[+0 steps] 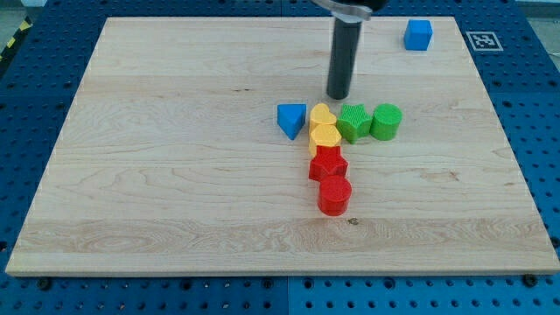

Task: Push the blue cube to the left side

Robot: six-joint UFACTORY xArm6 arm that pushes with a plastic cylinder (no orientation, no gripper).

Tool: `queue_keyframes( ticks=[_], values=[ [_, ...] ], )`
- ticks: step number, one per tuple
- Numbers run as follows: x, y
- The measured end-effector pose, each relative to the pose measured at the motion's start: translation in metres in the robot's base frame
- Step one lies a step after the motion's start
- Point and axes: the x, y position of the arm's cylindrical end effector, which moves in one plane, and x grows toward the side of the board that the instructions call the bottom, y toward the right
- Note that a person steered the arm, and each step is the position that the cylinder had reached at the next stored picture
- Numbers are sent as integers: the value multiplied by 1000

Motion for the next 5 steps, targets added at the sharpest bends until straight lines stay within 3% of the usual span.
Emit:
queue_keyframes(
  ticks=[5],
  values=[
    [-9,171]
  ],
)
